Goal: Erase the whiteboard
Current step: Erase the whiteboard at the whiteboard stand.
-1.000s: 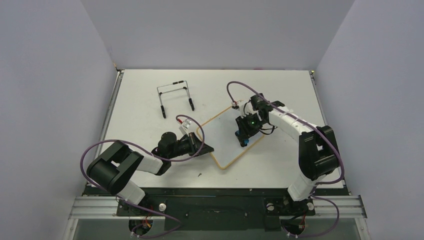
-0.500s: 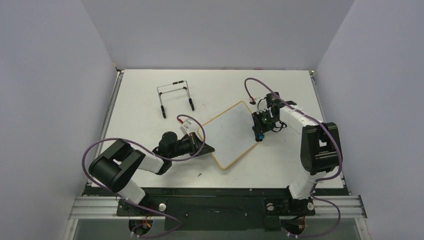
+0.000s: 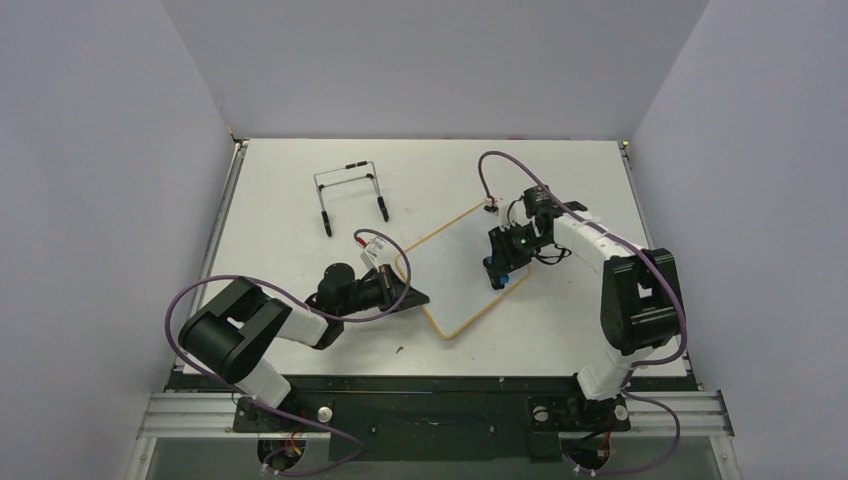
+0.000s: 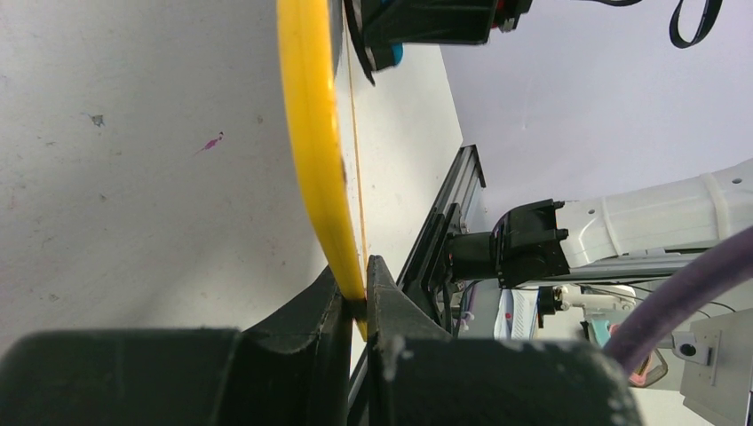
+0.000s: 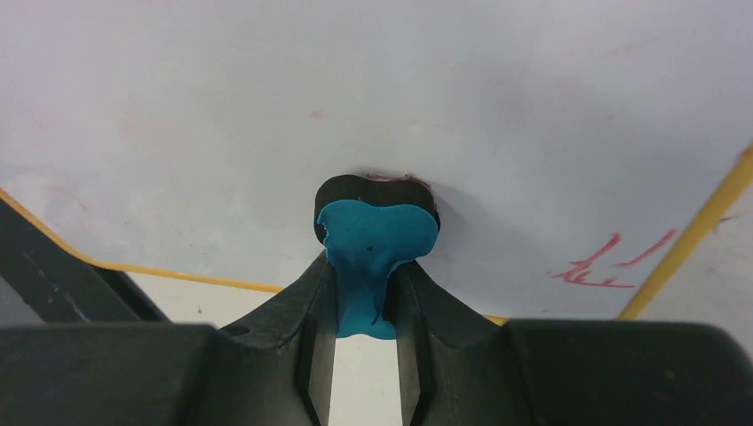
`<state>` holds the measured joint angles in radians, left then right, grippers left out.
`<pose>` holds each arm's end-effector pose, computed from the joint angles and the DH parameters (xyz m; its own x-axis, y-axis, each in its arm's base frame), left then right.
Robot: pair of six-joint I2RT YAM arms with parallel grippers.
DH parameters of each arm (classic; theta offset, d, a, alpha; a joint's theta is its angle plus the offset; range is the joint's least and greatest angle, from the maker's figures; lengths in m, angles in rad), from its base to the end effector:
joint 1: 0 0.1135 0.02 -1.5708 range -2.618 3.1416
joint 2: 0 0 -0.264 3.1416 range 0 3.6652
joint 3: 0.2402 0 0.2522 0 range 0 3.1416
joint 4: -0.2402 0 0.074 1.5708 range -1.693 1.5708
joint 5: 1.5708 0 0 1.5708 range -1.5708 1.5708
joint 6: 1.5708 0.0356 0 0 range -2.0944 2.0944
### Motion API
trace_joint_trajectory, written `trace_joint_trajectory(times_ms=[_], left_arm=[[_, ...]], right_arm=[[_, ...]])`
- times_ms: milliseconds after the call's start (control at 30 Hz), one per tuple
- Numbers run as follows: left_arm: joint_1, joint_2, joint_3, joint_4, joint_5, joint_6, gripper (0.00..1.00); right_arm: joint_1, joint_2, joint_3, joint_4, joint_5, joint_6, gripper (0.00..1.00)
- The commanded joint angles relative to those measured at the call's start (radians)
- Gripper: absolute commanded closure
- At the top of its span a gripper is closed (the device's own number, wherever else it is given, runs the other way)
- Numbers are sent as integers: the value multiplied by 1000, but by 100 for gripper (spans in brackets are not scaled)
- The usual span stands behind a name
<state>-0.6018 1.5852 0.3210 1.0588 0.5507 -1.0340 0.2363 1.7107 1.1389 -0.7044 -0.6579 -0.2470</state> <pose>0.2014 -0.1609 0.1408 -0.8634 -0.2954 -0.4089 0.3182 0.3101 -0.8959 0.3108 0.0972 0.1950 -0.8146 -0.3951 -0.4246 -0.5744 0.6509 0.4964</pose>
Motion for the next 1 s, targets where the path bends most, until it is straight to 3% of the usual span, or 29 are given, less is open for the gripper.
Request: trace_joint_trajectory(times_ms=[0,167,400,533,800,900,967], left_arm=[[-14,-4,52,174,58,25,100],[-14,-6,52,176,61,23,100],[-14,-16,45,172,59,27,100],[-12,-13,49,172,61,28,100],[-12,-12,50,170,63,29,100],[-13,-17,50,165,62,32,100],[-13,-18,51,162,64,32,100]], right_arm=[[-23,-90,-23,131,144,61,100],[-57,-45,-29,163,317,89,100],[-70,0,-32,142,382,90,100],[-44,23,-41,72,264,19,100],[65,22,14,-117,-122,-131,100],[60,11,38,-115,-124,-114,100],[35,5,40,-60,-44,-49,100]])
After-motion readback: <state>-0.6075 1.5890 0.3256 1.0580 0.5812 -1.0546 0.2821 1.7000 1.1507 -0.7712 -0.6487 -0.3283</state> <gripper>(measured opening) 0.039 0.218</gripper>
